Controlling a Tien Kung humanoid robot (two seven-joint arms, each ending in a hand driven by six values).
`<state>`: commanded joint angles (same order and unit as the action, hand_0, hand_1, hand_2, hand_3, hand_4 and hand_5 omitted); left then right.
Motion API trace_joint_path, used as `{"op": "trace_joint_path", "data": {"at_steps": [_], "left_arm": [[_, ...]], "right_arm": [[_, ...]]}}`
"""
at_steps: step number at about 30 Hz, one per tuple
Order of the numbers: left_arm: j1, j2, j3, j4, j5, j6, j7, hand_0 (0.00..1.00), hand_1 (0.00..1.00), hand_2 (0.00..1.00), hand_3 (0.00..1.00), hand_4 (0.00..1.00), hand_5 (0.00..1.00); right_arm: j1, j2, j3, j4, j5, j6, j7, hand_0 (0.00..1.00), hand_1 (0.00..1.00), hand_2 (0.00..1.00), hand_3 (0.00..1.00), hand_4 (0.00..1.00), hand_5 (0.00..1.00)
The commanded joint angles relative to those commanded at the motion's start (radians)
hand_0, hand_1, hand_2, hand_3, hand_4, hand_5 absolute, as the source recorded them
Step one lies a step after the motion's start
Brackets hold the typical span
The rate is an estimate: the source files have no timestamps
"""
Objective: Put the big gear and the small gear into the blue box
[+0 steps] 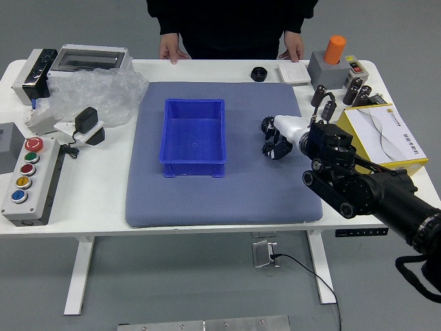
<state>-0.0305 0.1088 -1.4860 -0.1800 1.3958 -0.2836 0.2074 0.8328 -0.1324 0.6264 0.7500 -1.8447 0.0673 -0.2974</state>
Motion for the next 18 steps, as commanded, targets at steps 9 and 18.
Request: {"op": "trace_joint_path", "data": {"at_steps": [9,18], "left_arm": [[-0.001,0.0,0.004,0.0,-0.005,0.0,0.0,0.884,0.835,0.835,0.876,0.807,0.336],[-0.001,0.0,0.005,0.0,-0.006,0.0,-0.001,0.882,0.834,0.834,0.876,0.807,0.336]], "right_arm": [[-0.005,0.004,-0.004,-0.001,0.006,-0.001,-0.001,0.655,0.499,0.495,0.543,0.782,0.002],[-0.008,0.009,-0.002,-0.004,0.011,-0.009,-0.003,0.649,0.461,0.437,0.455,0.789,0.002]]}}
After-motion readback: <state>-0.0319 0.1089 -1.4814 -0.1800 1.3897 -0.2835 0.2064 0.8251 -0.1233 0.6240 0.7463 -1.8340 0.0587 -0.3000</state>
